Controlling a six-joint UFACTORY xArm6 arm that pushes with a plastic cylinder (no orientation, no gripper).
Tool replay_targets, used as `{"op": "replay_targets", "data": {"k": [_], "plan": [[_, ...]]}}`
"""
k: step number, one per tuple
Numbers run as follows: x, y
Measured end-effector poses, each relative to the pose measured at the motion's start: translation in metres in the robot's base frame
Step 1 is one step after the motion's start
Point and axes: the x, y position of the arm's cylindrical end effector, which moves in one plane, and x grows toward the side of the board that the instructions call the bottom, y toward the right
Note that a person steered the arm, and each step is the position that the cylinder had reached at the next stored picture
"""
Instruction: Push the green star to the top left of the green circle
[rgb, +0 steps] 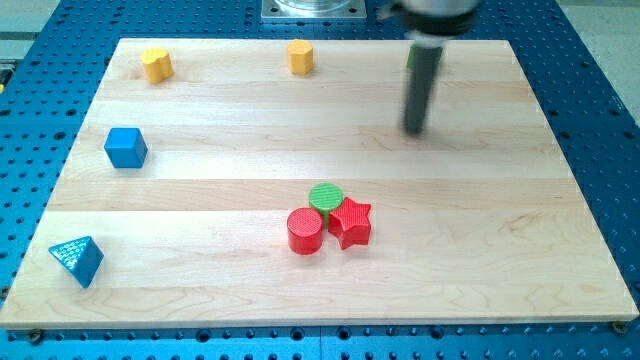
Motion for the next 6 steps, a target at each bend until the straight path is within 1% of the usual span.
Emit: {"op": "replay_targets", "data": {"k": [1,2,4,5,6], "plan": [[-0.09,0.063],[-0.134,0.043],[-0.059,-0.175],[-0.049,-0.215],[-0.071,-0.262]]}}
